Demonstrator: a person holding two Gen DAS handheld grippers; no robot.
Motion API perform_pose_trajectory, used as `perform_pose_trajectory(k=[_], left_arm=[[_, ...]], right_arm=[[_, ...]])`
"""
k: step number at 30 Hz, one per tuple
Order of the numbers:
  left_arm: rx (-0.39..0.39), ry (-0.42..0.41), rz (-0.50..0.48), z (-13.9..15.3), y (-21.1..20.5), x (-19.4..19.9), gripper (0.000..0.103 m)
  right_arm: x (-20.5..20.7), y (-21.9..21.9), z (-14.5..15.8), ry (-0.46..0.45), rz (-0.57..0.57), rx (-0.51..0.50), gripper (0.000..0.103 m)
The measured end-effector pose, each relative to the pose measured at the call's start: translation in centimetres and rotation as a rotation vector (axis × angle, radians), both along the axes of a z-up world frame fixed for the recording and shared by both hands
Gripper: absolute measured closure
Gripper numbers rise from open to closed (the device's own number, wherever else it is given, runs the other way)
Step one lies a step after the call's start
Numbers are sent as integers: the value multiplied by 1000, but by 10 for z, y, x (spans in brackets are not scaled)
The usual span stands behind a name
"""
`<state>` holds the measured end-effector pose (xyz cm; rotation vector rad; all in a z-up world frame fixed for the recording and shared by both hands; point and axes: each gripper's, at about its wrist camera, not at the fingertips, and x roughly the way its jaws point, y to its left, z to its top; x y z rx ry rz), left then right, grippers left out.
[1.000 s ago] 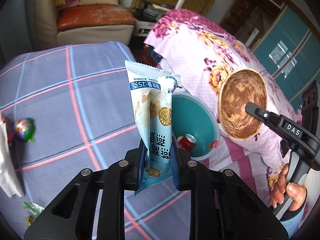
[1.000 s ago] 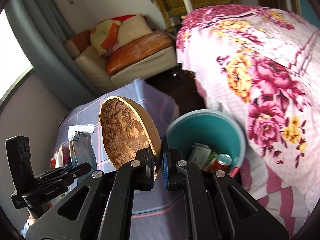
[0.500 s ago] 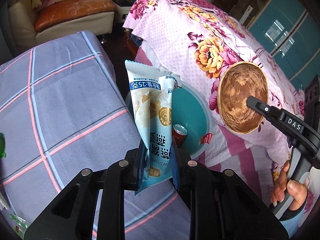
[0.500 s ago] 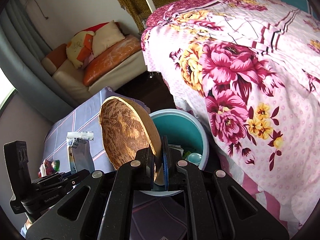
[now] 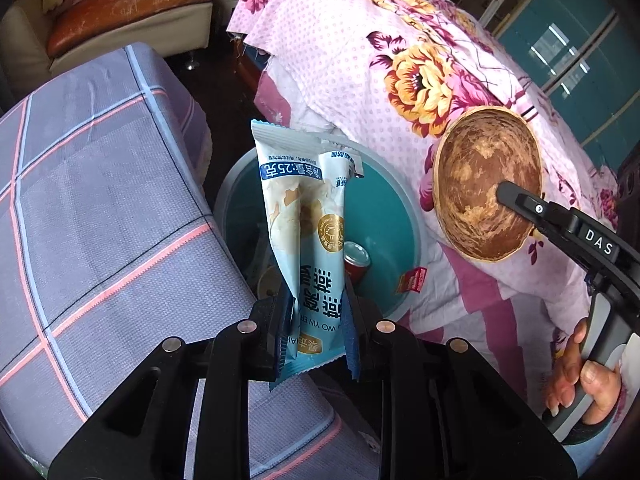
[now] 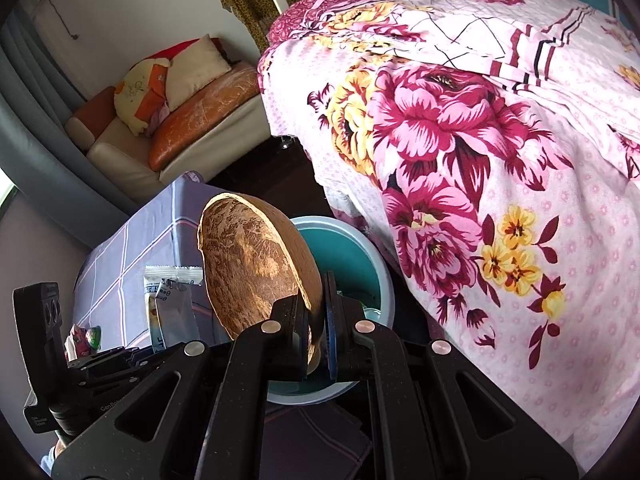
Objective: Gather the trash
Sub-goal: 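Carry bowl and snack bag over the wastebasket and open both grippers to drop them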
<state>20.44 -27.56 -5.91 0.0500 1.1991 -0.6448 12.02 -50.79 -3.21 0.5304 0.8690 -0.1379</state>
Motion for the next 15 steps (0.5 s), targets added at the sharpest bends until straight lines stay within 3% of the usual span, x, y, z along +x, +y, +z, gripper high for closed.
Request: perform_pose_trajectory(k=[9, 12, 14, 15], left_arm=[[5, -1, -11, -4, -12, 8, 77], [14, -18, -2, -2, -11, 9, 57], [21, -41, 10, 0, -9, 9, 33], [25, -52, 15, 1, -8, 9, 31]], right_arm=[[5, -6, -4, 17, -10, -8, 96], [8, -7, -3, 19, -12, -13, 96], [9, -7, -3, 20, -12, -17, 96], [10, -7, -3, 21, -12, -19, 96]])
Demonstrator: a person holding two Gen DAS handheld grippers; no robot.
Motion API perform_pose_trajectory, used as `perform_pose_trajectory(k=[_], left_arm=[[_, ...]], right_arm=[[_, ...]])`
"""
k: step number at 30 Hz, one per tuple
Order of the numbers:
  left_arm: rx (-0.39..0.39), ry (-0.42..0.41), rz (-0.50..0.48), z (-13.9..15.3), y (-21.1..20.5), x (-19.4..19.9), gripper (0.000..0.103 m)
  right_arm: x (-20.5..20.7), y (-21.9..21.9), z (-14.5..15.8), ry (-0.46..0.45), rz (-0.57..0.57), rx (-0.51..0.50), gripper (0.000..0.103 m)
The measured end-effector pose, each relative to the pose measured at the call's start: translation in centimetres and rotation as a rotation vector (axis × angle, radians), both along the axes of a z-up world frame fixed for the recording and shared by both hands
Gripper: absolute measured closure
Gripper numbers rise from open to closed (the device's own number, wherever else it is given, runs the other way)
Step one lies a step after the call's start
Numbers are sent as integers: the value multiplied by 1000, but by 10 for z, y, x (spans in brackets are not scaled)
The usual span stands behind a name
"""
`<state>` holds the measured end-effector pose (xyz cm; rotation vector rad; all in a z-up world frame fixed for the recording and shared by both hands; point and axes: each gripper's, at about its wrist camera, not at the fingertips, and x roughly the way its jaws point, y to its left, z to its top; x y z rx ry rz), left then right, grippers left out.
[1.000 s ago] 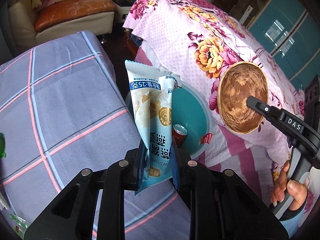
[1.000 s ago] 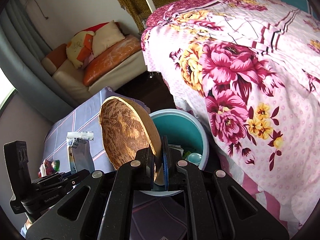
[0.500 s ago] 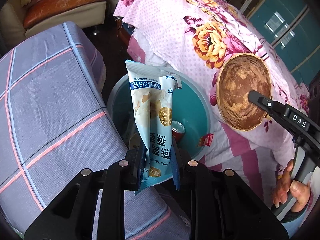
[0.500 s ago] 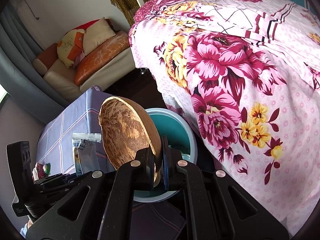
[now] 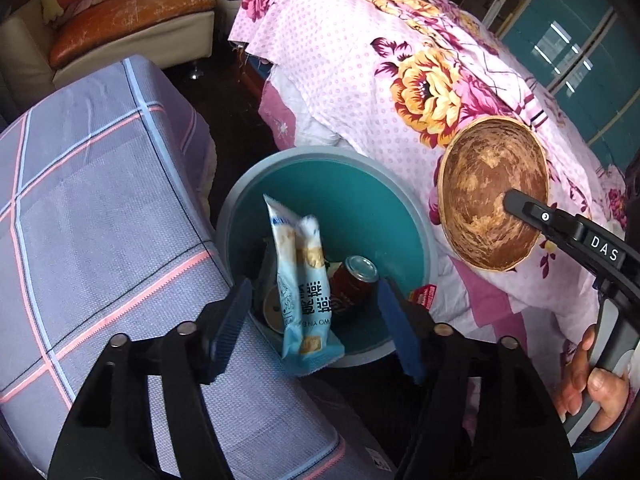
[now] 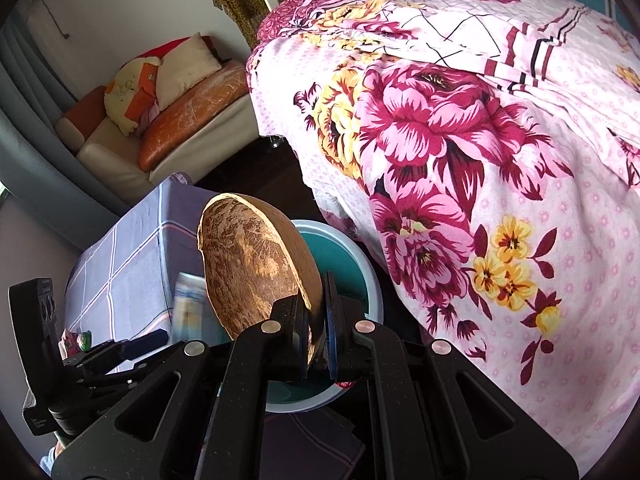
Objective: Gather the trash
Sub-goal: 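Carry bowl and snack bag over the wastebasket and open both grippers to drop them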
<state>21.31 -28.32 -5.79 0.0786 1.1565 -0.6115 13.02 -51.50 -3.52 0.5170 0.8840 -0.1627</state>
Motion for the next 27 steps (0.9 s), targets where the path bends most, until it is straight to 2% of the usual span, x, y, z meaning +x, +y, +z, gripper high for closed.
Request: perform_pose_trajectory(k=[10, 15, 20, 27], left_arm=[[-36, 27, 34, 1, 19, 0, 18], [-49, 39, 52, 1, 29, -1, 16], [-61, 42, 57, 2, 35, -2, 16], [-70, 41, 59, 3, 40, -5, 16]], right_arm=[[9, 3, -14, 55, 3, -15, 96], [13, 6, -28, 98, 10, -10, 90], [16, 10, -37, 122, 16, -9, 88], [18, 13, -39, 128, 11, -6, 82]])
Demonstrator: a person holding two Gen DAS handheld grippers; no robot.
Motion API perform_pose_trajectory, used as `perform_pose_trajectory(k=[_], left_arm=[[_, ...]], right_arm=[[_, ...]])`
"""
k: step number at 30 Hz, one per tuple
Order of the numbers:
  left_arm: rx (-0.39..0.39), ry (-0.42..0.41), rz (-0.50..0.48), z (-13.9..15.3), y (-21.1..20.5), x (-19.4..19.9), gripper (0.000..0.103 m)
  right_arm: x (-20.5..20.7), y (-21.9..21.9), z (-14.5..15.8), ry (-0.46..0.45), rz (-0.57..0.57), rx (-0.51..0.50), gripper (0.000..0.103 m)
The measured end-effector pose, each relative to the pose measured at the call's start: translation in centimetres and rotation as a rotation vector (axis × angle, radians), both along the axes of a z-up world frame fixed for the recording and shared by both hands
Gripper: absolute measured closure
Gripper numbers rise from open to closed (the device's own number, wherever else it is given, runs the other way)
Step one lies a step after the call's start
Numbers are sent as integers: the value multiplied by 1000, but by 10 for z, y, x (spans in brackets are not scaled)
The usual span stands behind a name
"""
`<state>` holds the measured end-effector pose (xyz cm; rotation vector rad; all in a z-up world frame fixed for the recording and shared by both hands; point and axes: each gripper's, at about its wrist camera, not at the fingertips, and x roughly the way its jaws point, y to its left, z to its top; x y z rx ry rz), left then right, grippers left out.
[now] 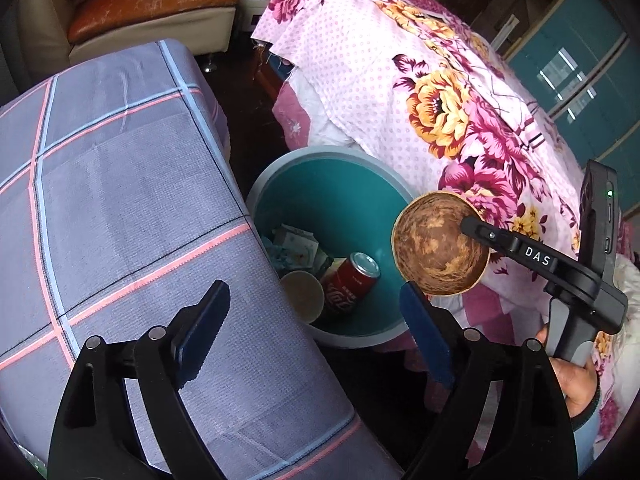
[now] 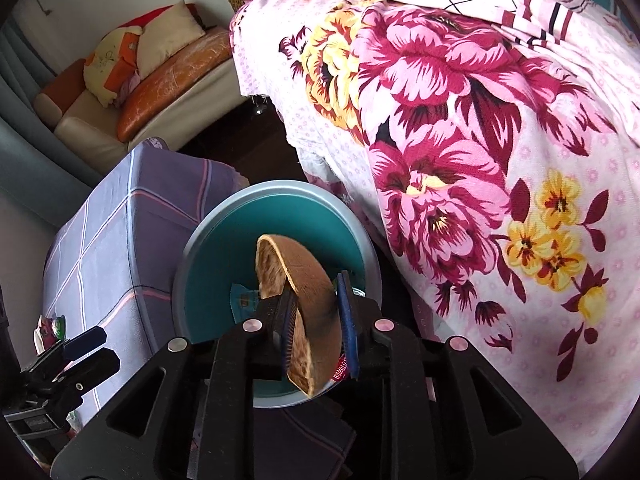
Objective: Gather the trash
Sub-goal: 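Carry bowl and snack bag over the wastebasket and open both grippers to drop them, then move both grippers back over the remaining trash on the table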
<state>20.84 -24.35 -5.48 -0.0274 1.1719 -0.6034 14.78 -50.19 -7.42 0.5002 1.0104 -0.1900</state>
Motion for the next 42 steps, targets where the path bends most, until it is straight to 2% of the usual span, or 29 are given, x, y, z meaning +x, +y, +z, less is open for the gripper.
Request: perform_pose_trajectory(k=[11, 13, 15, 17, 18, 20, 30, 32, 42], left_arm=[[-19, 12, 28, 0, 18, -2, 16], [-24, 13, 37, 1, 22, -3, 16], [-30, 14, 43, 2, 26, -4, 16], [-33, 14, 48, 3, 31, -6, 16], [-36, 14, 51, 4, 33, -7, 16], [-45, 14, 58, 7, 39, -10, 16], [-80, -26, 105, 30, 85, -40, 11], [-83, -35, 119, 34, 101, -48, 10], [-95, -56, 215, 46, 195, -84, 9]], right_arm=[[-2, -2, 10, -16, -19, -7, 80], [-3, 1, 13, -19, -14, -12, 72], [-4, 5, 17, -25, -10, -18, 53], [-5, 10, 22, -33, -2, -25, 44], [-6, 13, 25, -33, 2, -24, 36], [-7, 18, 31, -36, 11, -20, 30], [-20, 66, 63, -31, 88, -7, 23], [-22, 82, 69, -30, 117, -11, 21], [-28, 174, 94, -20, 277, -31, 20]])
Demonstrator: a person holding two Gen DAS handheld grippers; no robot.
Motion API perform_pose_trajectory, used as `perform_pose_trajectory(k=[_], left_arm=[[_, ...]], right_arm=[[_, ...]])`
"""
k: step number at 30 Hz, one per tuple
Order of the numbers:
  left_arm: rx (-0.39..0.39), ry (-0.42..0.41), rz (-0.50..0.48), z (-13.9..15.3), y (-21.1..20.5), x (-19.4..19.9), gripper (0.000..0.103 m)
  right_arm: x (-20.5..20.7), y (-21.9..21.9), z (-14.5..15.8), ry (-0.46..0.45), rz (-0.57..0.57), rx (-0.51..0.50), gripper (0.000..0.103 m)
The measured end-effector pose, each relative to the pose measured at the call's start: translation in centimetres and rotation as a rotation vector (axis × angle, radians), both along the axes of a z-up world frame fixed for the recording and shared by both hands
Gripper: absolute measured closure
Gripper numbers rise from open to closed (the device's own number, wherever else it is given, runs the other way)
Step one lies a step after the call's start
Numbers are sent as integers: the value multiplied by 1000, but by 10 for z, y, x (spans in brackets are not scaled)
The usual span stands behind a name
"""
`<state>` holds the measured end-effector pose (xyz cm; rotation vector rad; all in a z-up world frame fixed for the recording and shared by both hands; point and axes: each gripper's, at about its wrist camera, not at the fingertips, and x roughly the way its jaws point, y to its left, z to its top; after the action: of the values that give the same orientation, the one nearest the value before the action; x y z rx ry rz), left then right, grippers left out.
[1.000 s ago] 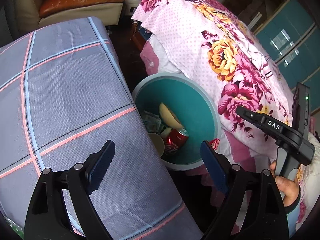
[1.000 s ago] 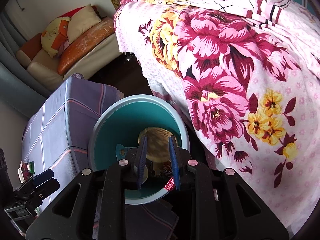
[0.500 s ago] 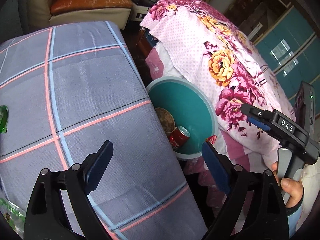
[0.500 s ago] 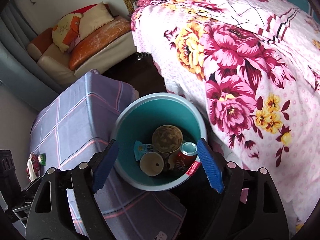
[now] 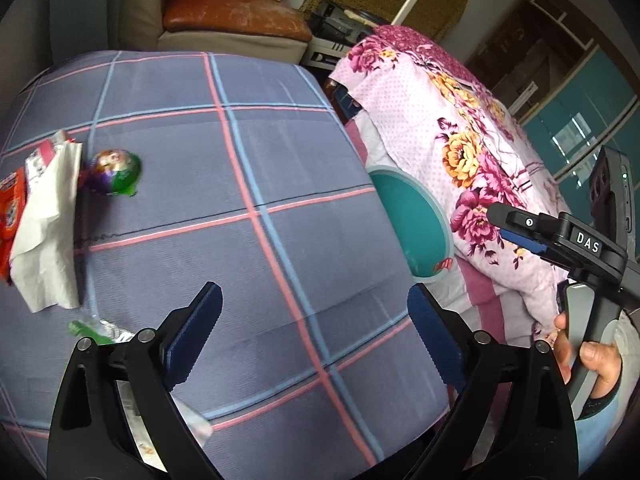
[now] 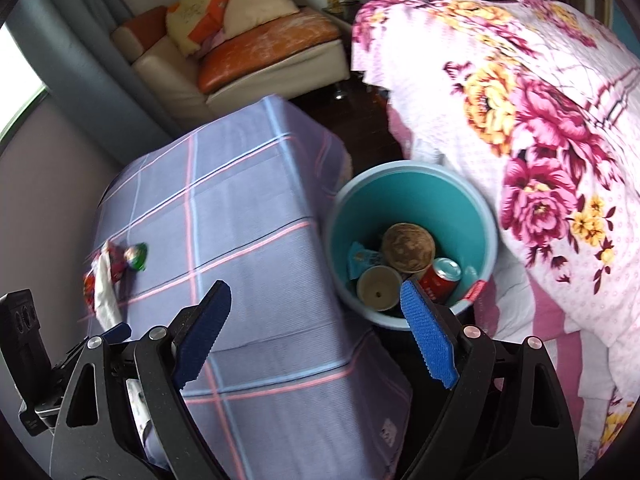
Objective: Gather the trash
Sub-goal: 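Move both grippers back over the remaining trash on the table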
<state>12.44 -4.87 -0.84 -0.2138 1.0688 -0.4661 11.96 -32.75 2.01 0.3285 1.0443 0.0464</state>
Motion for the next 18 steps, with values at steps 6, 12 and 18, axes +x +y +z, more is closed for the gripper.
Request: perform_pose_trajectory(k=[6, 12, 18], left_arm=[[38, -2, 75, -3, 63, -21, 9], [69, 32, 152, -20, 120, -39, 9], [61, 75, 206, -38, 157, -59, 9]], right_arm=[[-6, 52, 7, 3, 92, -32, 20], [-10, 96, -3, 41, 173, -48, 20], [-16, 130, -12, 69, 254, -70, 20]])
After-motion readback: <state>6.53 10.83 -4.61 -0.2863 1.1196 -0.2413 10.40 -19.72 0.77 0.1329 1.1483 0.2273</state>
